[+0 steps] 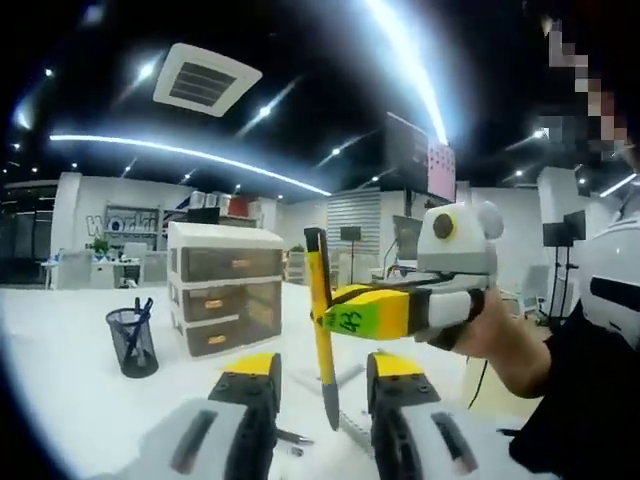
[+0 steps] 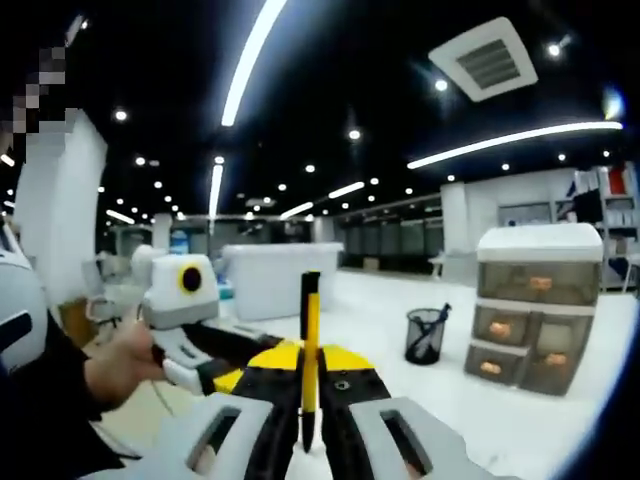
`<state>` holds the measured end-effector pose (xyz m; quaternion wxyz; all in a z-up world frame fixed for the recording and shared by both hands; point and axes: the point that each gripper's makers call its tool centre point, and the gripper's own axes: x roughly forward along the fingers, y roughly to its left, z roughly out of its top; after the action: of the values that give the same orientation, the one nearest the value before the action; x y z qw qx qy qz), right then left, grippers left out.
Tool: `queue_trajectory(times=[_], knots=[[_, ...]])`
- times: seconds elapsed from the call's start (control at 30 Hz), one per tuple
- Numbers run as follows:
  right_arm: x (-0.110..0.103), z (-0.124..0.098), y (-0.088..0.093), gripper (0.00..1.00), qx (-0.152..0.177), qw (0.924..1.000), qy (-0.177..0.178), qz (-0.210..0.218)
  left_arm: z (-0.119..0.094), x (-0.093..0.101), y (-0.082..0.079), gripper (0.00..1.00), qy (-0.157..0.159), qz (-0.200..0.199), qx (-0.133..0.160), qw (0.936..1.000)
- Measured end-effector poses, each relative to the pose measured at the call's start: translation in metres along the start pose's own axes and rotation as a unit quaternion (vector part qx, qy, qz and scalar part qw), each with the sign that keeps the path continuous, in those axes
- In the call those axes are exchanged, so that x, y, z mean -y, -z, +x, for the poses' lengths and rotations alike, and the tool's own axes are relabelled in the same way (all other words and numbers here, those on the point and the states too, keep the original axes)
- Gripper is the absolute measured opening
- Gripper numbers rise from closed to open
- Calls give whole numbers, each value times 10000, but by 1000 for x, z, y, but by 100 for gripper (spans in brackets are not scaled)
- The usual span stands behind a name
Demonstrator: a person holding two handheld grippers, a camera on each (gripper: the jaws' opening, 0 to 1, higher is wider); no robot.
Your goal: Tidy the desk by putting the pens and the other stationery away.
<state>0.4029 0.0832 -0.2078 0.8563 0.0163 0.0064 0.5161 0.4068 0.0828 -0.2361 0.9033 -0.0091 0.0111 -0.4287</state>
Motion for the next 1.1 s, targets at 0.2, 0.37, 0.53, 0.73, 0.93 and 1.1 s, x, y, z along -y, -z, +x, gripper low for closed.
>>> queue_trajectory(times=[0.2,0.37,0.53,0.73,0.93,1.1], knots=[[0,0,-1,4,24,10000,-25,21,2,-1,1,25,5,22,10,10000],[-1,1,1,4,74,10000,-21,59,3,-2,3,15,5,79,-9,10000],[-1,2,9,4,-29,10000,-24,42,4,2,6,10,131,122,-27,9998],[-2,1,12,4,-72,9999,10,-144,6,1,8,8,130,16,-75,9999],[-4,-2,9,5,46,9996,-22,-282,8,1,6,7,152,-76,-66,9998],[0,-5,7,19,196,9984,128,-505,9,-2,4,7,96,-19,-68,9999]])
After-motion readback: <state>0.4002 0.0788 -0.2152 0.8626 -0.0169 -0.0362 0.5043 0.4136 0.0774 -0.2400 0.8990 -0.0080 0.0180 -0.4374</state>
